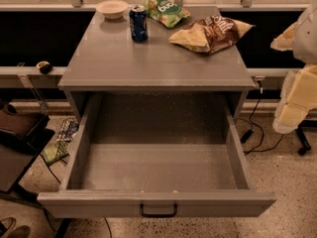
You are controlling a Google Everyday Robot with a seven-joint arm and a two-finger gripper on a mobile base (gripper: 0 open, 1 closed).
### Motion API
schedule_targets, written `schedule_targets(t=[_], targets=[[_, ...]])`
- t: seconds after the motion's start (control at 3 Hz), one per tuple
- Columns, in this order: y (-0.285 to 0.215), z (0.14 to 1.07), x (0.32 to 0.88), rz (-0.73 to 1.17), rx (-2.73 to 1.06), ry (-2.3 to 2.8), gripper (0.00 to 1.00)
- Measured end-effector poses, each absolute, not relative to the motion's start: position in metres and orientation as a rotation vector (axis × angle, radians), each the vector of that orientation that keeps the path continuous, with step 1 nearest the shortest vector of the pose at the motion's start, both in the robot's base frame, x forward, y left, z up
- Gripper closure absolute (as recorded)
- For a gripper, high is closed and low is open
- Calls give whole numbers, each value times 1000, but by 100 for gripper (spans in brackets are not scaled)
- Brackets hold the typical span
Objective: Close top drawer
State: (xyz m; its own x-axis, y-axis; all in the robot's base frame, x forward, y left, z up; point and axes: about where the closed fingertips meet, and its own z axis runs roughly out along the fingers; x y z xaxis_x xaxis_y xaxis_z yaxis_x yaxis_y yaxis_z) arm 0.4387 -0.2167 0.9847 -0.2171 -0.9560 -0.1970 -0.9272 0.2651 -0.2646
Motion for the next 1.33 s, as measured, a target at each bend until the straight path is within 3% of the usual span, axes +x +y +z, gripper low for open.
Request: schedule_targets(t=[0.33, 0.67, 1.33], targets=[[-209, 1017, 437, -245, -1739, 2229, 16], [-232, 1020, 433, -433, -1715, 2303, 39], [-282, 940, 386, -569, -1682, 2462, 85]])
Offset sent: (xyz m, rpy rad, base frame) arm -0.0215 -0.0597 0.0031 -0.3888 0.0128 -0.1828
